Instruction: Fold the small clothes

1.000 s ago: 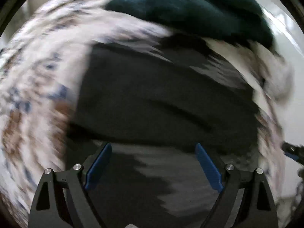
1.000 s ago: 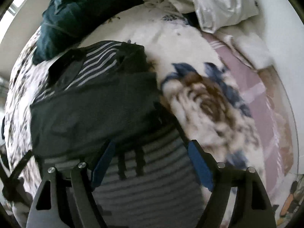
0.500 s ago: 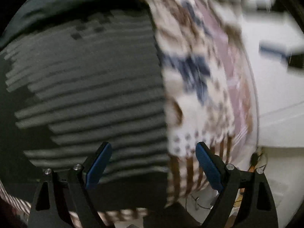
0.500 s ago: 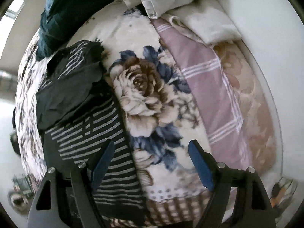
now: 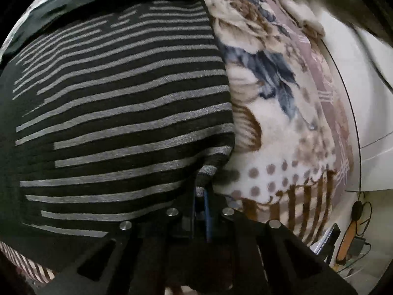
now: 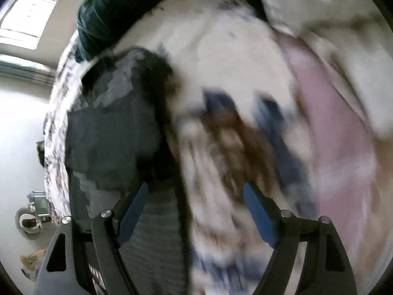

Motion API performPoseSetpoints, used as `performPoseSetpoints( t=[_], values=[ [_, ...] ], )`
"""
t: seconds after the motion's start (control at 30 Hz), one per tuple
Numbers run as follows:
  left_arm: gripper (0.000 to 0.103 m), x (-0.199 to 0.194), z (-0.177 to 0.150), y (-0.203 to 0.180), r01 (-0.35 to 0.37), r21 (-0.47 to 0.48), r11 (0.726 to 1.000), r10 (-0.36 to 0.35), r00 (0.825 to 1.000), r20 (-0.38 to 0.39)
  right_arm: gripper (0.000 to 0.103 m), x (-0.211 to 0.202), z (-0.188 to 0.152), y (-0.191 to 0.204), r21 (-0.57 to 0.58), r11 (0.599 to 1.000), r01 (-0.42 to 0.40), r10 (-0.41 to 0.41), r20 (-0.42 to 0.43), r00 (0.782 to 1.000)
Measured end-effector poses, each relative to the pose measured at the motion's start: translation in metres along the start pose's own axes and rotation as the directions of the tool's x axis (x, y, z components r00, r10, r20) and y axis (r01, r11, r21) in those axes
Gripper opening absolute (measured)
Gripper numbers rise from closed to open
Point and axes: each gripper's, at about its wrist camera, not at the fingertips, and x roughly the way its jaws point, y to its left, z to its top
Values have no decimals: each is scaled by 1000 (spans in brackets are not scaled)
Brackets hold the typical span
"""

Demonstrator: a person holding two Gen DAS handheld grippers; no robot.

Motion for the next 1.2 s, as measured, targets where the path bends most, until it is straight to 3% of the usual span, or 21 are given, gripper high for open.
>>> performPoseSetpoints(
  t=[0.07, 0.17, 0.27, 0.37, 0.43, 0.83, 1.03, 1.2],
  values=[
    [3, -3, -3, -2, 4, -5, 1000, -4, 1000, 18, 82, 23, 26, 8, -10, 1000, -18, 18, -11, 1000],
    [3, -11, -6, 1, 9, -24, 1000, -7, 999, 47, 82, 68, 60, 18, -16, 999, -46, 44, -97, 994],
    [3, -21, -9, 0, 20, -45, 999, -17, 997, 74, 79, 94, 75, 23, -17, 999, -42, 39, -149, 988],
    [3, -29, -13, -1, 38, -33, 999, -34, 993, 110, 25, 91, 83, 39, -69, 996, -53, 42, -146, 988],
    [3, -34, -14, 1, 39, -24, 999, -36, 992, 120, 21, 82, 82, 56, -134, 991, -23, 7, -120, 993],
    [3, -123, -38, 84, 49, -129, 990, -10, 957, 291, 16, 30, 79, 129, -165, 985, 51, -53, -9, 999],
    [3, -157, -69, 152, 75, -259, 963, 16, 943, 333, 14, 28, 79, 221, -184, 977, 110, -109, 16, 994],
    [3, -172, -84, 214, 98, -320, 942, 18, 941, 339, 14, 65, 76, 331, -278, 946, 167, -168, 19, 986]
  ],
)
